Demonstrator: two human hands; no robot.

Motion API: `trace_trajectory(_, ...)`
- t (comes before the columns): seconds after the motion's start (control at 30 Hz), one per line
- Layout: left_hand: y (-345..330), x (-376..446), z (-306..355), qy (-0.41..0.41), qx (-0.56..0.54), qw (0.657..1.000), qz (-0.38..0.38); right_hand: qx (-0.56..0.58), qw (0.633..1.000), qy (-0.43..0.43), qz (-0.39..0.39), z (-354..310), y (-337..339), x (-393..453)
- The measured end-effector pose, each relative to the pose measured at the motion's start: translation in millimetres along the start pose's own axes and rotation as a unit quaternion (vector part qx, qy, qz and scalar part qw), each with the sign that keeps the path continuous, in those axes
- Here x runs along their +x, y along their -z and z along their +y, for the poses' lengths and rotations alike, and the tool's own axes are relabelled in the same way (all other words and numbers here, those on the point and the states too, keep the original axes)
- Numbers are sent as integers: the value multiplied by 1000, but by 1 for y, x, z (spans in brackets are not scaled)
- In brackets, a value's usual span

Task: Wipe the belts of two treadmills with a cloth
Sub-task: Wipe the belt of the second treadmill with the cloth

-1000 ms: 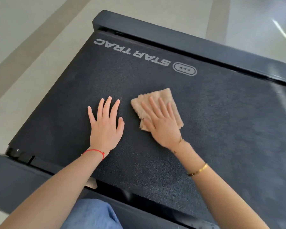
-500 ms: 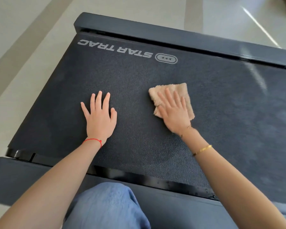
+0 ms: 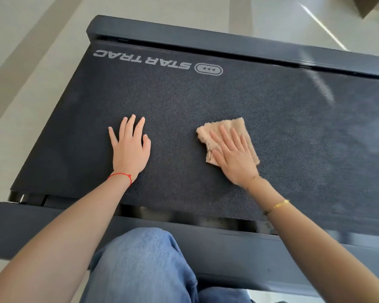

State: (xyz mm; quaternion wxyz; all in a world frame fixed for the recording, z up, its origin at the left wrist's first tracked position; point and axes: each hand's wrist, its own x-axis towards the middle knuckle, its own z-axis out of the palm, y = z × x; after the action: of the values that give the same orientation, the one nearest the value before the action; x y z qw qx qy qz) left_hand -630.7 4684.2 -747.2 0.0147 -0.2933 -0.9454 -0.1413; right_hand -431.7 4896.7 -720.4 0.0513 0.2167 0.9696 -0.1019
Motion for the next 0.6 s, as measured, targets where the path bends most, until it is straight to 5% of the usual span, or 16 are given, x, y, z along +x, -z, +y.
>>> trace_trajectory(0.07, 0, 0, 1, -10, -4, 1000, 2, -7, 1000, -25, 1, -16, -3, 5)
trace_trajectory(0.23, 0, -2, 1, -13, -13, 1000, 12, -18, 980, 199, -18, -70, -26, -49)
trace_trajectory(0.33, 0, -2, 0, -15, -12, 1000, 10, -17, 967, 251, -30, -59, -27, -65)
trace_trajectory(0.6, -1, -1, 1, -13, -1, 1000, 0, 16, 999, -41, 18, 8, -2, 7)
